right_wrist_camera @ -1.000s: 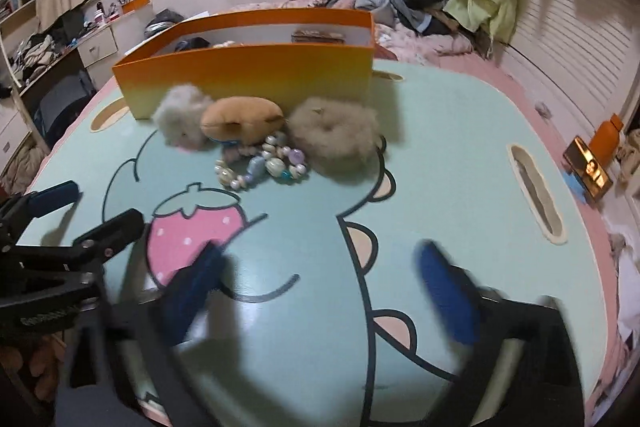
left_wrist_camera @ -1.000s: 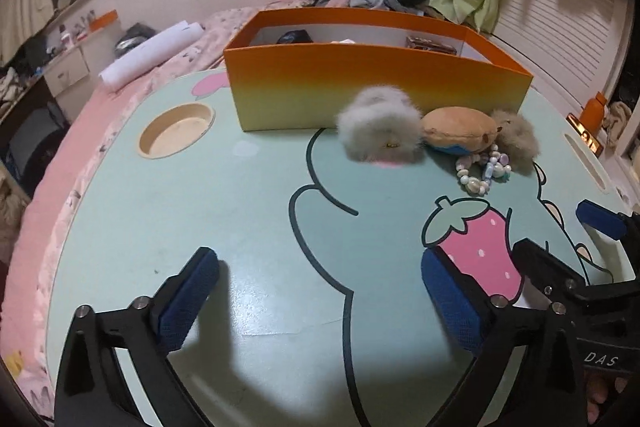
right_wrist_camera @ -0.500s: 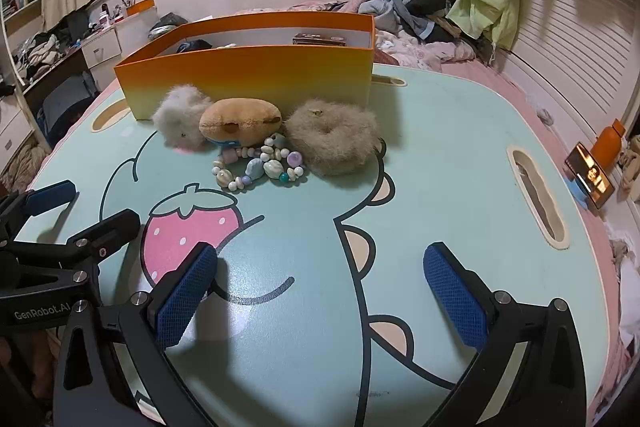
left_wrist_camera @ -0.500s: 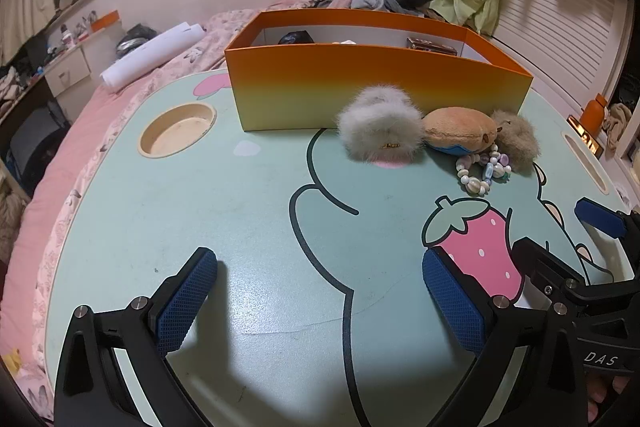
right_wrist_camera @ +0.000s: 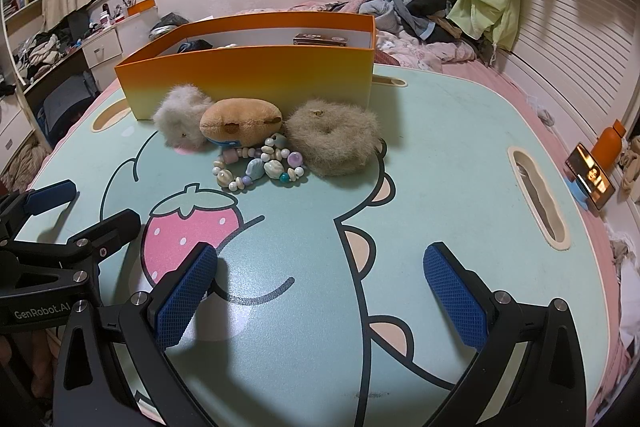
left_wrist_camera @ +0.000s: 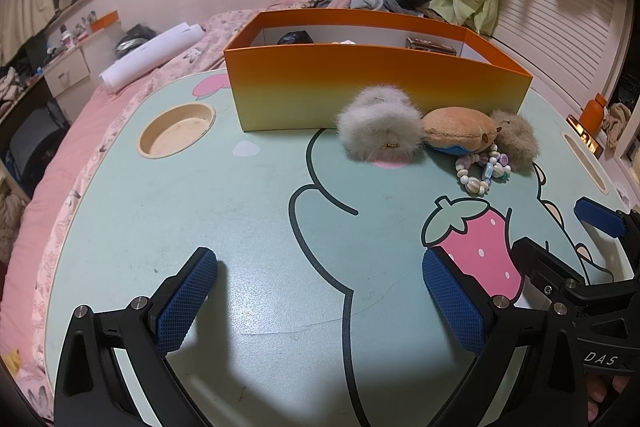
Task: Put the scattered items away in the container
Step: 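Withdraw both grippers from the box back over the table, then grasp the grey fluffy ball with the right gripper while the left grasps the white pom-pom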
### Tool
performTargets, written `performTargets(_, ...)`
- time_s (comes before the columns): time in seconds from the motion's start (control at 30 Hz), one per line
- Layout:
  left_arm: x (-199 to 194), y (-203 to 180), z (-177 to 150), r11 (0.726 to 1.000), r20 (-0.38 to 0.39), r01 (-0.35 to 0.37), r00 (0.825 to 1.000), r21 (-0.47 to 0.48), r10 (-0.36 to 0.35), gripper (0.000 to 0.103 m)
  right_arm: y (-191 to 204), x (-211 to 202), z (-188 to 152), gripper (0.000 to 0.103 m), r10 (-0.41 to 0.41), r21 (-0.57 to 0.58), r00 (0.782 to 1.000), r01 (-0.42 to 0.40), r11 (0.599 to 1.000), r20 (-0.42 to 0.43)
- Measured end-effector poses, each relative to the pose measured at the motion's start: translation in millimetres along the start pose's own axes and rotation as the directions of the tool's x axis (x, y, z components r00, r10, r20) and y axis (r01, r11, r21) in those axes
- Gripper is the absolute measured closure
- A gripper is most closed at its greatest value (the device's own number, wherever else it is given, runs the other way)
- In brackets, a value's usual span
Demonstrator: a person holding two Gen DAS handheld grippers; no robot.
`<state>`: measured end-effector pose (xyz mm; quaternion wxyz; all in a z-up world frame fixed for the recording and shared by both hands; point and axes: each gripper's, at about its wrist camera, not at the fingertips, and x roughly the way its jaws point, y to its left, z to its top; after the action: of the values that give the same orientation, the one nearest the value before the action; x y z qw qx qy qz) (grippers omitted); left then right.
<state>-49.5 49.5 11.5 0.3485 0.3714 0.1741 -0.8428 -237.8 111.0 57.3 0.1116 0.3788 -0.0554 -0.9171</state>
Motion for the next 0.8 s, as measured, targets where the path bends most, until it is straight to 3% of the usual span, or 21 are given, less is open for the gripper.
performTargets(0.3,0.9,-4.6,2.6,1.000,0.001,0.014,1.000,0.011,-0.014,0.000,1.5,-0.7,1.8,0.000,0.009,0.010,1.000,-0.009,1.000,0.009)
performTargets(0.57,0.4,-6.3,2.3,0.999,0.005,0.030,1.000,0.026,-0.031,0.000,-17.8,-9.4,25.9,0.001,0.075,0.102,0.995,-0.081,0.991,0.062)
performTargets(0.73,-0.4,-6.2,1.6,0.999,0.007,0.035,0.999,0.030,-0.035,0.000,-14.1,4.4,59.4,0.010,0.031,0.060,0.998,-0.035,0.998,0.056)
performTargets(0.8,-0.5,-6.4,1.5,0.999,0.008,0.036,0.999,0.030,-0.037,0.001,-17.4,16.1,69.6,0.025,0.029,0.069,0.999,-0.031,0.997,0.033)
